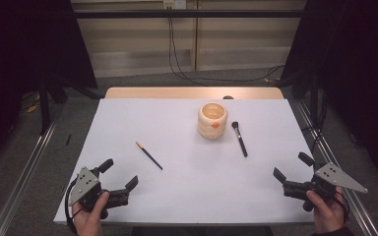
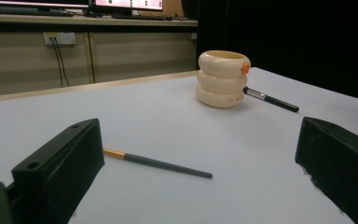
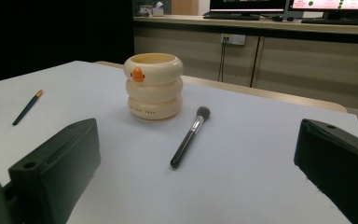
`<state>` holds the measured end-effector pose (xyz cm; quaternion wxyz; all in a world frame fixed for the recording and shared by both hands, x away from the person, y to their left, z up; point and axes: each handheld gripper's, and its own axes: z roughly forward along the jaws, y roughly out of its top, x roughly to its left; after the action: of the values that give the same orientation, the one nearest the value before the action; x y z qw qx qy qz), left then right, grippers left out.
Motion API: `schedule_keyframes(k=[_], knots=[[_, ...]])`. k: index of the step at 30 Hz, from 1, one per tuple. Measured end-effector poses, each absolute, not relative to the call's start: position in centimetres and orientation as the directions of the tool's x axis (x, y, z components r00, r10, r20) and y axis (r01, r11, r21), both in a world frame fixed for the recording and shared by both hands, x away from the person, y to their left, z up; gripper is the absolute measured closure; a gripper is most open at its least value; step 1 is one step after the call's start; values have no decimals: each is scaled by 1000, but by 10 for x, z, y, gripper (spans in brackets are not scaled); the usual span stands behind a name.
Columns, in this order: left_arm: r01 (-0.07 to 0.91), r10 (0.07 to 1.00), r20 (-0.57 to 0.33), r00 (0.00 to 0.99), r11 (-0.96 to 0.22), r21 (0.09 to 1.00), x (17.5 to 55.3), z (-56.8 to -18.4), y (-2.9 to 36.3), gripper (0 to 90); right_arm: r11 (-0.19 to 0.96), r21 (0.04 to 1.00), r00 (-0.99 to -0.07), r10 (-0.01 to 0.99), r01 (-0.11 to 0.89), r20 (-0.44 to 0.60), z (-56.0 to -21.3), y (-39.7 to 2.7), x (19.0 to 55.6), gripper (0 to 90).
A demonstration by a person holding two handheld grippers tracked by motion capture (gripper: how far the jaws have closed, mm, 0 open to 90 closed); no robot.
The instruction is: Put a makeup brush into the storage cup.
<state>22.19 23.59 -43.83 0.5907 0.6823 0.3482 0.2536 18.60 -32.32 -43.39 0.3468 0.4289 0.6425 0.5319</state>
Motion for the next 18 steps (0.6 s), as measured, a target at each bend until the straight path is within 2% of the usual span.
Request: schedule_keyframes(k=[5, 7, 18], knots=[[175, 758, -50, 650, -85, 981, 223, -435, 236, 10, 76, 981, -397, 918, 177, 1, -433, -322, 185, 2], [180, 747, -71, 662, -66, 981, 226, -433, 235, 9, 71, 981, -391, 920, 180, 6, -433, -322, 185, 4], [174, 758, -43, 651, -94, 980, 235, -421, 225, 12, 67, 982, -392, 920, 179, 8, -434, -321, 185, 5]])
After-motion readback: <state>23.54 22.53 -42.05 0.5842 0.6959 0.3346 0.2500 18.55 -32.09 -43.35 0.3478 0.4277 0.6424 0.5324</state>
